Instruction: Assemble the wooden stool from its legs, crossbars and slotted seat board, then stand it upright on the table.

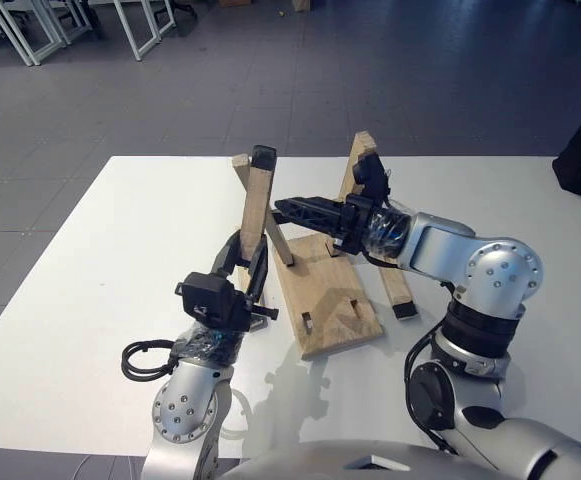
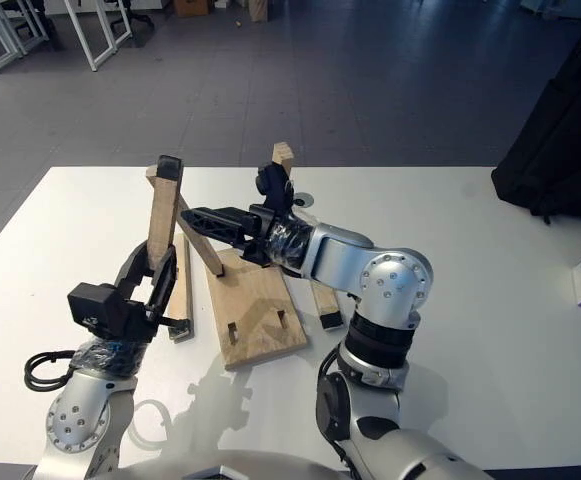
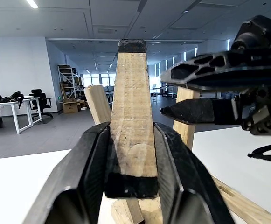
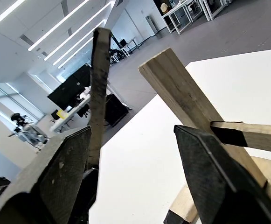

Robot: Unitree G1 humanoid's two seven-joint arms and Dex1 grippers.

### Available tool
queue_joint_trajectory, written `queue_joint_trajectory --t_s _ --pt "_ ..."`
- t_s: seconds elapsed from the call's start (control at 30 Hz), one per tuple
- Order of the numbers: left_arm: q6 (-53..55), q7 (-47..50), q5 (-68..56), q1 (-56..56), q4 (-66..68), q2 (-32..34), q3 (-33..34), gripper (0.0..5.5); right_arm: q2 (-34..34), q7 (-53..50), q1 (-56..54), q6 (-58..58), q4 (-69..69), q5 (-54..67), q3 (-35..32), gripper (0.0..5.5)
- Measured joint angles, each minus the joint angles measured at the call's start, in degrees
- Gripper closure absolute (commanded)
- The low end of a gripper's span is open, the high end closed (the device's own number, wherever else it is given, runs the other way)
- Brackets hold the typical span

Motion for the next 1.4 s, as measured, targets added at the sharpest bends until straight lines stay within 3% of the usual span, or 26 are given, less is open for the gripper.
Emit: queue_joint_trajectory --t_s 0.23,0.63,0.77,0.87,1.03,1.23,1.3,1.4 --pt "-0.67 -0.88 0.1 -0.98 2.58 0.37 -0.93 4.19 -0.04 -3.59 -0.98 -2.48 7.45 6.05 0.0 2.26" --pt "-0.54 -3.25 -0.94 -2.08 2.98 1.54 -2.5 4.19 -0.46 -8.29 -4.5 -9.97 17.25 18.2 1.9 4.47" --pt "-0.75 -3.12 -0.98 -2.22 2.82 1.52 -2.42 4.19 -0.56 -10.73 -4.98 -10.98 18.46 21.13 2.4 5.02" --pt "-1.34 -2.86 -0.96 -2.17 2.75 1.51 -2.25 4.19 -0.64 -11.84 -5.18 -12.05 18.65 21.24 3.19 5.06" --pt "-1.53 -3.34 -4.05 -2.15 3.44 1.18 -1.96 3.15 -2.07 -11.54 -5.66 -14.41 17.68 21.17 3.71 5.1" --pt "0.16 -1.22 -5.82 2.35 3.93 -0.37 -0.24 2.27 -14.51 -14.38 -0.32 -16.33 14.18 24.17 -5.62 5.1" --pt "1.72 1.63 -6.54 3.67 6.81 -2.39 2.37 2.17 -19.25 -14.28 2.48 -18.57 11.76 18.71 -4.92 5.1" --pt "3.9 4.59 -6.55 2.87 9.16 -4.24 4.6 2.17 -22.85 -10.14 4.73 -29.39 8.28 4.88 1.45 5.1"
